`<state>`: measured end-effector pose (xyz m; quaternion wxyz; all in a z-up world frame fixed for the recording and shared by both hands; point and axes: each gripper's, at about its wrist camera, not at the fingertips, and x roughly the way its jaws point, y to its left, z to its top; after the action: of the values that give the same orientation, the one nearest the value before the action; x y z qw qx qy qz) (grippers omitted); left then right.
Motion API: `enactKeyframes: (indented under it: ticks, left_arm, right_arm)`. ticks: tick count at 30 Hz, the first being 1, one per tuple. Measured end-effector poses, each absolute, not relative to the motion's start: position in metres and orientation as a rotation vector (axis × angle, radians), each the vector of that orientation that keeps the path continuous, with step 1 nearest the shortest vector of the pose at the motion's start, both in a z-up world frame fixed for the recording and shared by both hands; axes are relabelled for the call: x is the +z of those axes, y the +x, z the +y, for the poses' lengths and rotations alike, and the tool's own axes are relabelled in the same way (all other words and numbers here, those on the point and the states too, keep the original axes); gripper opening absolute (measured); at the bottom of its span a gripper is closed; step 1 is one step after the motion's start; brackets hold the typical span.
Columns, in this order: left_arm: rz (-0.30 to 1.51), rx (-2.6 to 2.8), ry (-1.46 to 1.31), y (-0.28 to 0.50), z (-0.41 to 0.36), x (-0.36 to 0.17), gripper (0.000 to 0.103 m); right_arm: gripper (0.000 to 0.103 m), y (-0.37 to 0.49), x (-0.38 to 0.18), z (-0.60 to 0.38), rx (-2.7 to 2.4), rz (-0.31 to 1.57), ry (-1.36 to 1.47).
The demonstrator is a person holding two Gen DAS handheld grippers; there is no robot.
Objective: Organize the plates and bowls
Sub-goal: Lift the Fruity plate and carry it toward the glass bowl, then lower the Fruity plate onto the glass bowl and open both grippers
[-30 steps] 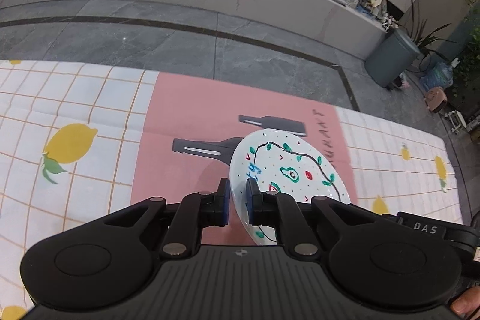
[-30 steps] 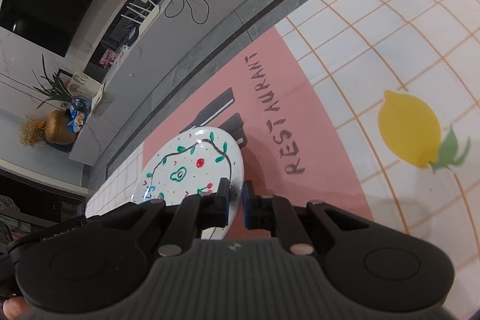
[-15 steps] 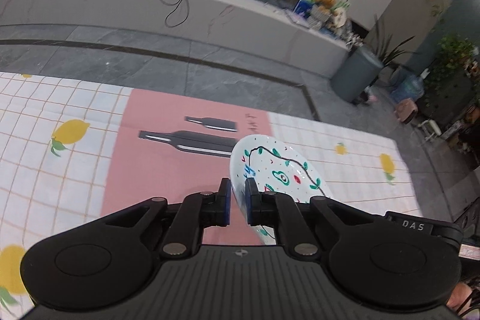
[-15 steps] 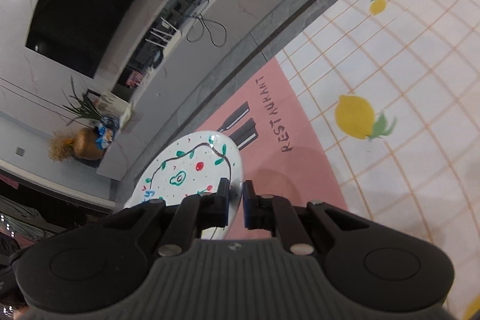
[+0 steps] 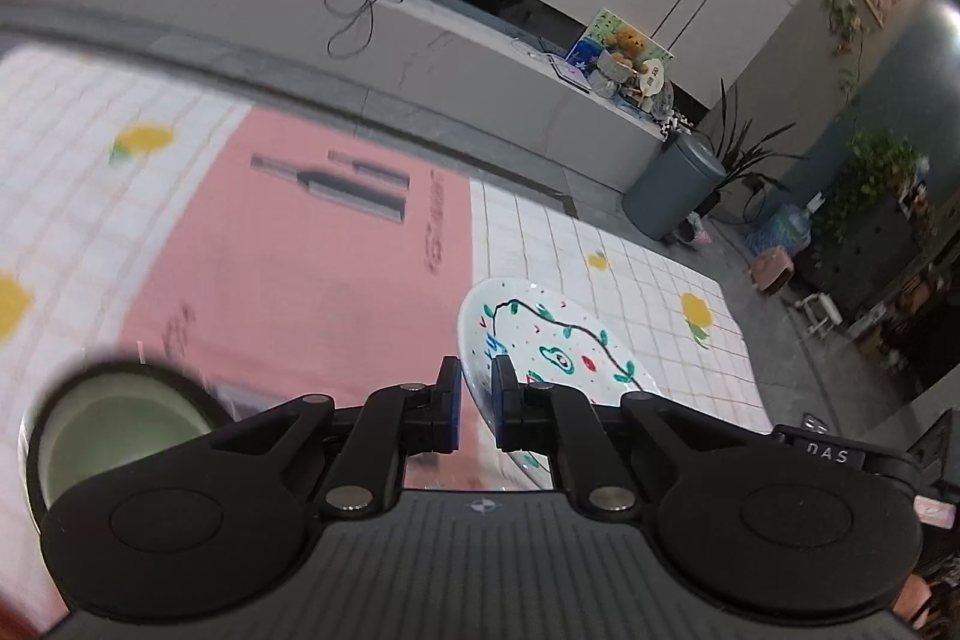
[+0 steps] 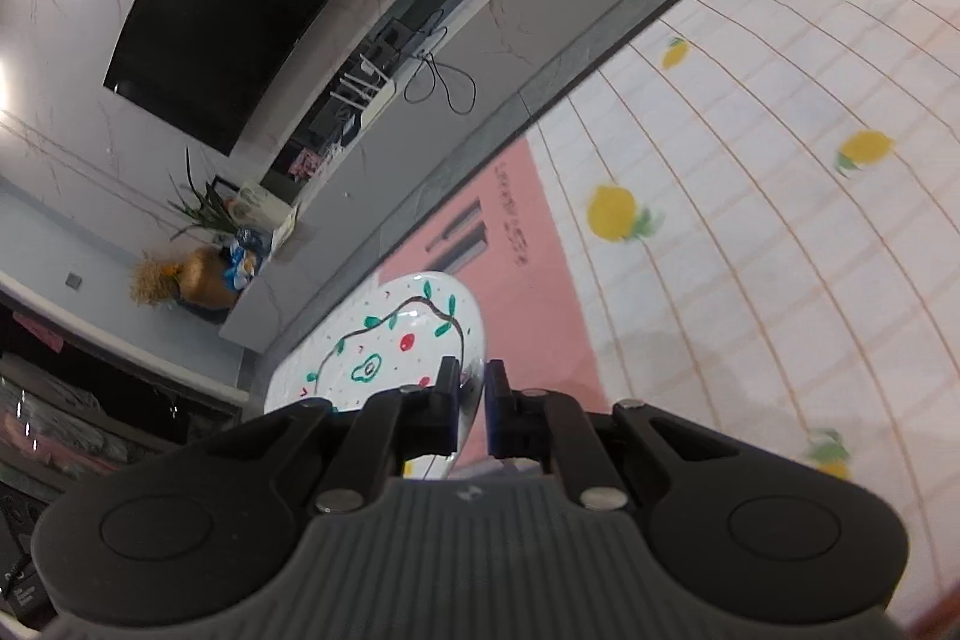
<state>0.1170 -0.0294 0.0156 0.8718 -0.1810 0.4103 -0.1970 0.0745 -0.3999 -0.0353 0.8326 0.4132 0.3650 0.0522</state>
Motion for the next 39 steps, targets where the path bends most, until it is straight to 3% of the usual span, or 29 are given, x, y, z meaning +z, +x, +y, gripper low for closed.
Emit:
enactKeyframes:
  ticks: [20,39]
  left_arm:
    - [0.866,-0.348,-0.425,0.053,-0.022,-0.068,0.011]
    - [0.880,-0.308,-0.367,0.058,-0.032,-0.103,0.012]
  right_arm:
    - [0.006,0.025,-0.118,-0.398,0.098,0.888,0.872]
    - [0.008,0.045,-0.132,-0.378,0.013,0.948,0.681]
